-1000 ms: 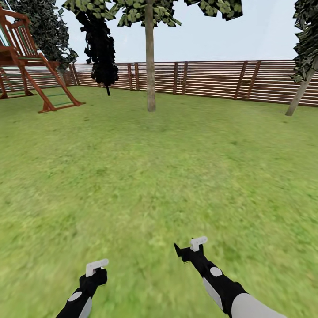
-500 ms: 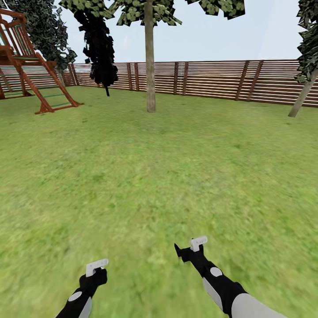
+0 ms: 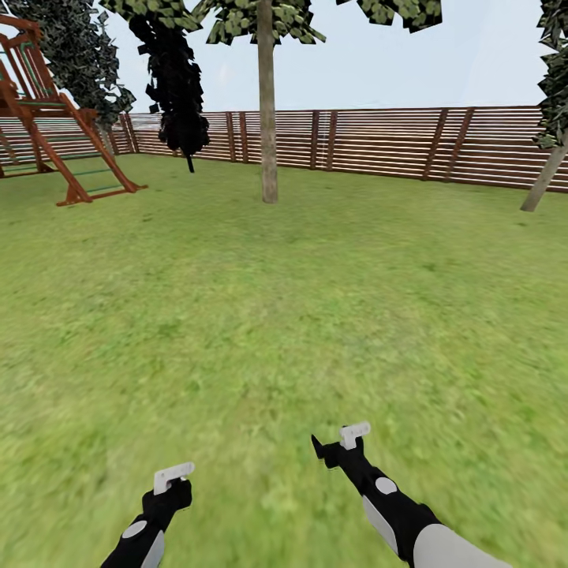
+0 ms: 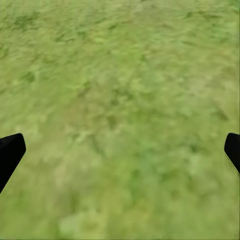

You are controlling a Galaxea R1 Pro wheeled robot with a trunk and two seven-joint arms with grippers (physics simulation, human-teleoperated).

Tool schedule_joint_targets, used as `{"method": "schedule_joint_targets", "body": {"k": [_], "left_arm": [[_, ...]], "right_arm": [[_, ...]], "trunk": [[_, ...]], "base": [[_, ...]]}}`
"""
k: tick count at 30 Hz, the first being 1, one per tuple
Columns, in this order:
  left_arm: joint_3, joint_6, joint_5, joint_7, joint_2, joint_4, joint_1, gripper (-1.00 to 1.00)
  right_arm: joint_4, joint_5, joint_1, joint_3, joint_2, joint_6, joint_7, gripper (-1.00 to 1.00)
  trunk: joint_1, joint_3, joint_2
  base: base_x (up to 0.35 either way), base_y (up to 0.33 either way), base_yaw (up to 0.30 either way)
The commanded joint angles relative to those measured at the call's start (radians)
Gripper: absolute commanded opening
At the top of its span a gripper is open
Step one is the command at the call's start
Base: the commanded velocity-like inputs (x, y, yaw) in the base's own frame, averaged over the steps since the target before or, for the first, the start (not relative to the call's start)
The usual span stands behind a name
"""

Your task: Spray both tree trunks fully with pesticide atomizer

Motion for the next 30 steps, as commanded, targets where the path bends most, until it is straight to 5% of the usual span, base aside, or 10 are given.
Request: {"method": "schedule_joint_targets", "body": {"k": [1, 30], "left_arm": [[0.008, -0.003, -0.01, -0.006, -0.001, 0.0, -0.001, -1.0], [0.01, -0.003, -0.009, -0.006, 0.0, 0.0, -0.001, -1.0]], "right_arm": [[0.002, -0.011, -0.001, 0.004, 0.0, -0.004, 0.004, 1.0], [0.003, -0.012, -0.001, 0.005, 0.004, -0.004, -0.004, 1.0]], "trunk": [[0.0, -0.001, 0.0], [0.0, -0.005, 0.0]], "base": [[0.34, 0.0, 0.0], [0.34, 0.024, 0.026]]}}
